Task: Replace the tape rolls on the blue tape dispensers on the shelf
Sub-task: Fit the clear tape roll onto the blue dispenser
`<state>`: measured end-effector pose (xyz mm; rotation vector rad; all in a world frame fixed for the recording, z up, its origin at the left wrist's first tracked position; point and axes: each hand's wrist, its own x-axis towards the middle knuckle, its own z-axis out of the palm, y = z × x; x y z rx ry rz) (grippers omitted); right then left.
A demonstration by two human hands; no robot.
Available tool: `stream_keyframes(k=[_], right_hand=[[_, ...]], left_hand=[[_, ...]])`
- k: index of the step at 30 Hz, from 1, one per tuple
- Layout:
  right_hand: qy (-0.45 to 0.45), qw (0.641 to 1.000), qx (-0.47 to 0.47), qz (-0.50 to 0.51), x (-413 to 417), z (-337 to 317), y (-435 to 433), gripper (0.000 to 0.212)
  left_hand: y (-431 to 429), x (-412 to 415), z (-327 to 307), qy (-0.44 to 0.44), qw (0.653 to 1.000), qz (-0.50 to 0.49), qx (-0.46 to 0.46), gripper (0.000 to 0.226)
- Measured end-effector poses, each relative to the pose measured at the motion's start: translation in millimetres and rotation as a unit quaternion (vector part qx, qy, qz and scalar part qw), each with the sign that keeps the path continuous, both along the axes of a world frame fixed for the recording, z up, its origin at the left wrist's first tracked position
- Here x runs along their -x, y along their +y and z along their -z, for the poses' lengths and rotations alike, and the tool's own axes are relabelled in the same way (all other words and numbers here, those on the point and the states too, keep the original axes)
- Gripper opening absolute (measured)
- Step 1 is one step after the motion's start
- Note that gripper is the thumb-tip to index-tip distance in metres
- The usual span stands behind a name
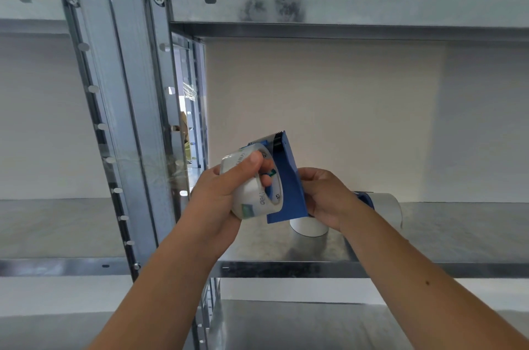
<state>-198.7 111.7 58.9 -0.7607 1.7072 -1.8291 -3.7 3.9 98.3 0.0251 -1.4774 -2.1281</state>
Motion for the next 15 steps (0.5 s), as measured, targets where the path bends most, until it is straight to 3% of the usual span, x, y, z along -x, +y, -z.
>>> stream_keyframes(k=[7, 10, 15], right_hand=[[0.098, 0.994, -0.019, -0.037, -11, 7, 13, 0.042], [0.046, 0.995, 0.011, -0.082, -12, 4, 17, 0.066], [-0.054, 0.986, 0.067, -0.142, -19, 6, 21, 0.079]], left_hand=[[-7, 4, -2, 0.000, 1.000, 0.006, -0.011, 0.035], [-9, 7, -5, -0.004, 1.000, 0.004, -0.018, 0.034], [-17, 16, -11, -0.008, 0.999, 0.005, -0.032, 0.031]])
